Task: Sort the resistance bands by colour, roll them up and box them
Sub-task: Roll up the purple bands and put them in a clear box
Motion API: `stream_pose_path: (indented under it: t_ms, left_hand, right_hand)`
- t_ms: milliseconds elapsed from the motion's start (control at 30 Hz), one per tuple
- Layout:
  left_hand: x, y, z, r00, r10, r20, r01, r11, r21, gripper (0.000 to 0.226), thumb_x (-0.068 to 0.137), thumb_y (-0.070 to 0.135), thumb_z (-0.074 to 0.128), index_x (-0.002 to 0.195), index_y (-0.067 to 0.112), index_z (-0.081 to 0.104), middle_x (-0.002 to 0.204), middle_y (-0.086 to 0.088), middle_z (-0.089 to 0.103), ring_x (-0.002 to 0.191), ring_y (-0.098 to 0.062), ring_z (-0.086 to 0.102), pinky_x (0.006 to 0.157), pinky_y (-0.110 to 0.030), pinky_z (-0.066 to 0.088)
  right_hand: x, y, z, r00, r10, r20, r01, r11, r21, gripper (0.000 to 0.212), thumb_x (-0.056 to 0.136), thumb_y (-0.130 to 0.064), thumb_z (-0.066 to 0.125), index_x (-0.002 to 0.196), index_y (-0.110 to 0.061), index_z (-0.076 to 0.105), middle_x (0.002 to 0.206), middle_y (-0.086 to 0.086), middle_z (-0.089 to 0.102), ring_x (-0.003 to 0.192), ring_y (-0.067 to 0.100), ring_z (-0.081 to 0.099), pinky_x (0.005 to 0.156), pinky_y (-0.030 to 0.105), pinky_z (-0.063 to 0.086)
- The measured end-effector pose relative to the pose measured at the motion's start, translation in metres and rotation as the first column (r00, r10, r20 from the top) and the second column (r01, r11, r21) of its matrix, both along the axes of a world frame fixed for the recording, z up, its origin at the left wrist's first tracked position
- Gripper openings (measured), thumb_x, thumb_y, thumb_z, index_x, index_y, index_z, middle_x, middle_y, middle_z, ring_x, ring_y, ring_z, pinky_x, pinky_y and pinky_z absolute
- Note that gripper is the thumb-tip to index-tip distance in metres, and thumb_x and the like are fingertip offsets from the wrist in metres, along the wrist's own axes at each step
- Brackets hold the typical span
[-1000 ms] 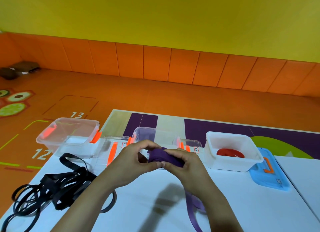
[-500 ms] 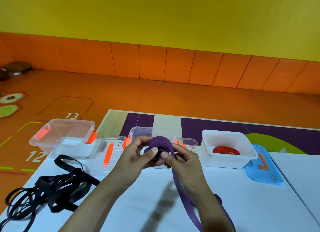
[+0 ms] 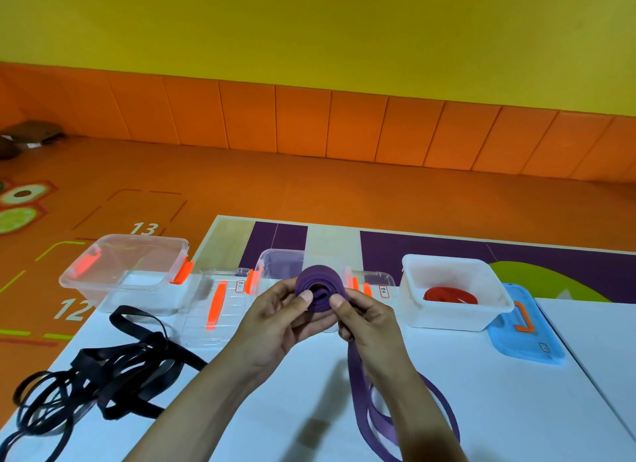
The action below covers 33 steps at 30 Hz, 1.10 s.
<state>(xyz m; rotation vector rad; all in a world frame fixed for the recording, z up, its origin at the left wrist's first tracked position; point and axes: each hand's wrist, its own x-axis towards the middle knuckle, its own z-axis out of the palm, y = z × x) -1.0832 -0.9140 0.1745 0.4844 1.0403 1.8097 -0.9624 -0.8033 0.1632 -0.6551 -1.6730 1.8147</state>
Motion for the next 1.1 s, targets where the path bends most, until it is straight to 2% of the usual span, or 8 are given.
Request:
stream_pose_path:
  t_ms: [133,233,367,567,733,867,967,1100]
  left_hand:
    - [-0.012,-0.009,0.000,0.912,-0.045,-0.408,-0.061,0.968,-0.242,0.021,0.099,0.009,0.062,0.120,0.008,0.063,0.114,-0.011,0.072,0.090,-0.036,0.075,0.079,-0.048,0.062]
    - [-0.028,-0.016,0.007,0.660,-0.151,-0.736,-0.139,0.938,-0.318,0.031,0.091,0.019,0.074,0.119,0.029,0.065,0.107,0.007,0.072,0.074,-0.027,0.070,0.069,-0.043,0.061]
    - [-0.035,-0.019,0.026,0.477,-0.283,-0.832,-0.036,0.939,-0.341,0.022,0.095,0.019,0.069,0.112,0.033,0.068,0.097,0.007,0.072,0.068,-0.023,0.069,0.067,-0.036,0.059]
    - [-0.029,-0.019,0.023,0.594,-0.220,-0.774,0.023,0.966,-0.257,0.019,0.101,0.017,0.060,0.120,0.023,0.059,0.098,-0.002,0.072,0.078,-0.027,0.074,0.081,-0.042,0.061]
    - [-0.019,-0.007,0.012,0.879,-0.092,-0.467,0.048,0.993,-0.104,0.027,0.097,0.013,0.062,0.121,0.006,0.052,0.109,-0.004,0.071,0.082,-0.043,0.073,0.081,-0.047,0.060]
    - [-0.011,0.000,0.005,0.971,-0.084,-0.224,0.071,0.995,-0.064,0.034,0.089,0.005,0.067,0.119,0.002,0.050,0.107,-0.013,0.073,0.089,-0.047,0.072,0.082,-0.047,0.060]
    - [-0.014,-0.004,0.005,0.937,-0.131,-0.324,0.067,0.977,-0.203,0.027,0.091,0.007,0.061,0.117,0.004,0.051,0.113,-0.017,0.068,0.088,-0.044,0.074,0.075,-0.051,0.062]
    - [-0.029,-0.014,0.021,0.579,-0.221,-0.784,-0.088,0.940,-0.330,0.021,0.093,0.025,0.072,0.113,0.022,0.065,0.104,0.004,0.068,0.071,-0.021,0.070,0.060,-0.042,0.062]
  right_hand:
    - [0.009,0.007,0.005,0.997,0.045,0.063,-0.052,0.990,0.130,0.012,0.094,-0.016,0.070,0.101,-0.016,0.080,0.067,-0.010,0.067,0.059,0.004,0.055,0.065,0.011,0.041]
    - [0.011,0.012,0.011,0.978,0.090,0.188,-0.137,0.958,0.251,0.011,0.091,-0.020,0.076,0.100,-0.025,0.081,0.089,-0.005,0.075,0.076,0.005,0.063,0.072,0.016,0.046]
    - [0.010,0.013,0.015,0.960,0.099,0.263,-0.187,0.924,0.334,0.015,0.087,-0.027,0.080,0.098,-0.036,0.080,0.092,-0.001,0.071,0.082,0.011,0.064,0.072,0.024,0.048]
    - [0.010,0.010,0.016,0.991,0.068,0.112,-0.095,0.964,0.250,0.017,0.088,-0.018,0.079,0.100,-0.030,0.081,0.090,0.001,0.066,0.077,0.004,0.060,0.073,0.014,0.045]
    - [0.007,0.004,0.008,0.999,0.032,0.028,-0.034,0.996,0.086,0.010,0.092,-0.018,0.074,0.097,-0.024,0.080,0.072,-0.002,0.065,0.065,0.014,0.054,0.065,0.024,0.048]
    - [0.005,0.007,0.004,0.999,0.029,0.031,-0.031,0.998,0.050,0.012,0.091,-0.021,0.074,0.101,-0.017,0.079,0.071,0.002,0.067,0.064,0.014,0.056,0.065,0.025,0.049]
    - [0.007,0.012,0.004,0.995,0.031,0.091,-0.043,0.990,0.136,0.011,0.090,-0.014,0.075,0.099,-0.019,0.079,0.069,-0.012,0.067,0.061,0.005,0.054,0.065,0.016,0.045]
    - [0.010,0.016,0.011,0.979,0.080,0.188,-0.128,0.957,0.260,0.016,0.083,-0.015,0.083,0.099,-0.020,0.082,0.084,-0.004,0.074,0.074,0.003,0.064,0.072,0.015,0.047]
